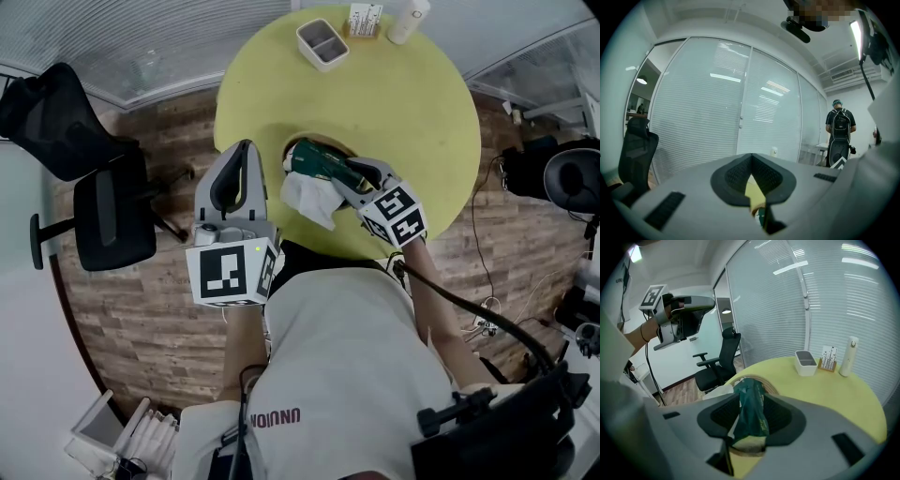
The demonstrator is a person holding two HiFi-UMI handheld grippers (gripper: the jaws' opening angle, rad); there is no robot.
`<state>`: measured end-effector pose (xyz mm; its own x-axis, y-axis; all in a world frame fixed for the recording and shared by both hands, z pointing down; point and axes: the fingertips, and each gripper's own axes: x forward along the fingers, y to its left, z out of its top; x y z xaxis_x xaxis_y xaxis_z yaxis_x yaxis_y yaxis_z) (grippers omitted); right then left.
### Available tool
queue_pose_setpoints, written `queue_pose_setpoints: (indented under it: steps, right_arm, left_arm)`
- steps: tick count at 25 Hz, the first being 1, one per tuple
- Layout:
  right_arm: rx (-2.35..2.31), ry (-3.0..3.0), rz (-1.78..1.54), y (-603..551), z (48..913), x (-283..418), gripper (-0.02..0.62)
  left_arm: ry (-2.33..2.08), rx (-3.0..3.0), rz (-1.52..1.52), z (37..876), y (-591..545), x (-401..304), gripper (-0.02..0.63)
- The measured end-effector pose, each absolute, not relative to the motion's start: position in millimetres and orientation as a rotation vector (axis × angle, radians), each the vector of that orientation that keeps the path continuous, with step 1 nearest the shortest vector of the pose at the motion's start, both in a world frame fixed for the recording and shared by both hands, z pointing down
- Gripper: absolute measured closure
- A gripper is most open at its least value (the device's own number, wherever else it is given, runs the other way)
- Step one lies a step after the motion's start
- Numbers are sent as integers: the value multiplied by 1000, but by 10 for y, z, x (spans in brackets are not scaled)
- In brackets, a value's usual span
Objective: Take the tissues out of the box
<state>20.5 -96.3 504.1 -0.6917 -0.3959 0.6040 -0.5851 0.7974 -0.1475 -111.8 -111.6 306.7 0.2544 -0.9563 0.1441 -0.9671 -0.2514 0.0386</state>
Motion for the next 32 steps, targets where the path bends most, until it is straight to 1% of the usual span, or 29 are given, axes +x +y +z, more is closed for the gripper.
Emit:
queue_pose_setpoints:
  steps: [28, 32]
  right_arm:
    - [706, -2336, 415, -940, 5269, 225, 437]
    - [709, -2324, 396, -937, 5287, 235, 450]
  left_arm:
    - [-1854, 2382, 137, 3077, -1143, -1150, 594]
    - [-1859, 2375, 137, 3087, -1133, -1163, 594]
